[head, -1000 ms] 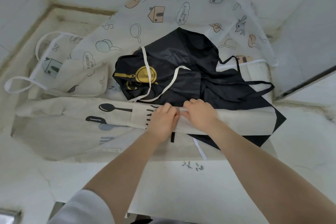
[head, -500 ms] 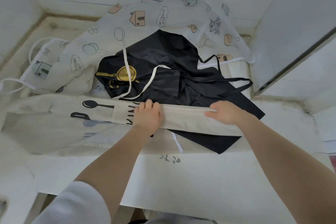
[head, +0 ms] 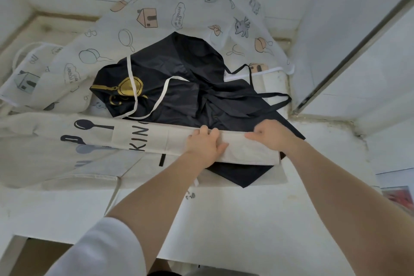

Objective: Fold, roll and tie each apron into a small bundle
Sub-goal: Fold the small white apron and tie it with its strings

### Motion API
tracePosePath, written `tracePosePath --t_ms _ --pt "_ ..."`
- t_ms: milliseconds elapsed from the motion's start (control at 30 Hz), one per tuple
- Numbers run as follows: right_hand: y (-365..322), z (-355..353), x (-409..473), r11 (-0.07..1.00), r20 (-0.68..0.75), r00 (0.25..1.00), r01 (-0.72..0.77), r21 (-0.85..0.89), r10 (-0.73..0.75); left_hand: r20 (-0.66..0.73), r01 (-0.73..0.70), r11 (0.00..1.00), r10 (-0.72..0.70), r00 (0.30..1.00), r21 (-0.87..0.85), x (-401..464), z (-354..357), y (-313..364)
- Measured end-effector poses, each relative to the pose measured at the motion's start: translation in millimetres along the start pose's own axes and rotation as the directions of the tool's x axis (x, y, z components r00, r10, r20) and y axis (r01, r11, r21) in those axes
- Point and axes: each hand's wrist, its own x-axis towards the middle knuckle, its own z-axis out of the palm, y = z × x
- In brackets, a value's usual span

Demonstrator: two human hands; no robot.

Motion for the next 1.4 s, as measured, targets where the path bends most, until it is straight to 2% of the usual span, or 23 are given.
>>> tracePosePath --t_ms 67,133,233,300,433,500,567,667,800,933,1033,1133,1267,1300,1333,1400 --pt "18.6 -6.6 -10.8 0.956 -0.03 0.985 -0.157 0.25 0.169 -0.002 0.003 1.0 -0.003 1.0 0.006 -0.9 0.5 1.5" --pt "25.9 -5.8 -19.4 0.888 -0.042 0.965 -0.222 0.402 0.26 0.003 0.018 1.0 -0.018 1.0 0.012 -1.0 -0.3 4.3" --pt "22.4 3.4 -21.4 0.884 -0.114 0.942 -0.249 0.395 0.316 -0.009 0.056 0.997 -0.055 0.998 0.059 -2.0 -0.9 10.8" --pt "23.8 10.0 -20.6 0.865 -0.155 0.923 -0.257 0.43 0.352 -0.037 0.033 0.997 -0.031 0.999 0.07 -2.2 -0.1 14.8" --pt "18.8 20.5 -24.6 0.864 -0.234 0.899 -0.239 0.444 0.369 -0.049 -0.21 0.976 0.212 0.976 0.052 -1.9 9.4 29.4" --pt "13.0 24.2 -29.5 0.864 -0.219 0.906 -0.237 0.444 0.361 -0.044 -0.212 0.977 0.211 0.976 -0.008 -3.2 8.7 39.3" --pt "13.9 24.4 -31.8 0.86 -0.193 0.919 -0.226 0.458 0.344 -0.012 -0.174 0.985 0.174 0.985 0.0 -1.5 6.7 43.8" --pt "12.7 15.3 -37.5 0.726 -0.146 0.916 -0.19 0.661 0.373 0.012 -0.144 0.989 0.143 0.99 0.041 -0.7 7.3 43.1" --pt "-15.5 8.0 -44.9 0.71 -0.191 0.952 -0.037 0.703 0.238 0.03 -0.166 0.986 0.167 0.986 -0.016 1.6 4.0 43.0" --pt "-43.3 13.4 -41.4 0.572 -0.109 0.972 -0.031 0.82 0.208 0.055 -0.336 0.91 0.359 0.932 -0.243 -2.4 4.8 19.7" --pt "-54.5 15.0 -31.0 0.492 -0.077 0.963 -0.061 0.868 0.256 0.039 -0.408 0.881 0.429 0.903 -0.241 -8.3 4.6 6.3" --pt "-69.0 26.6 -20.8 0.42 0.008 0.967 -0.119 0.9 0.255 0.02 -0.324 0.92 0.336 0.942 -0.22 -10.3 6.9 -3.2" --pt "-81.6 49.4 -5.8 0.319 0.037 0.953 -0.138 0.938 0.302 -0.031 -0.187 0.913 0.188 0.982 -0.362 -12.2 6.6 -17.4" --pt "-81.2 53.5 -5.2 0.349 0.032 0.956 -0.137 0.927 0.291 -0.081 -0.137 0.899 0.114 0.99 -0.415 -12.6 4.3 -20.5" --pt "-80.0 56.2 -6.9 0.433 0.014 0.964 -0.132 0.892 0.266 -0.137 -0.084 0.864 0.018 0.99 -0.496 -12.9 1.8 -23.6" --pt "-78.0 60.5 -13.8 0.658 -0.031 0.986 -0.087 0.748 0.165 -0.166 -0.029 0.776 -0.098 0.981 -0.63 -16.1 -2.5 -30.6"
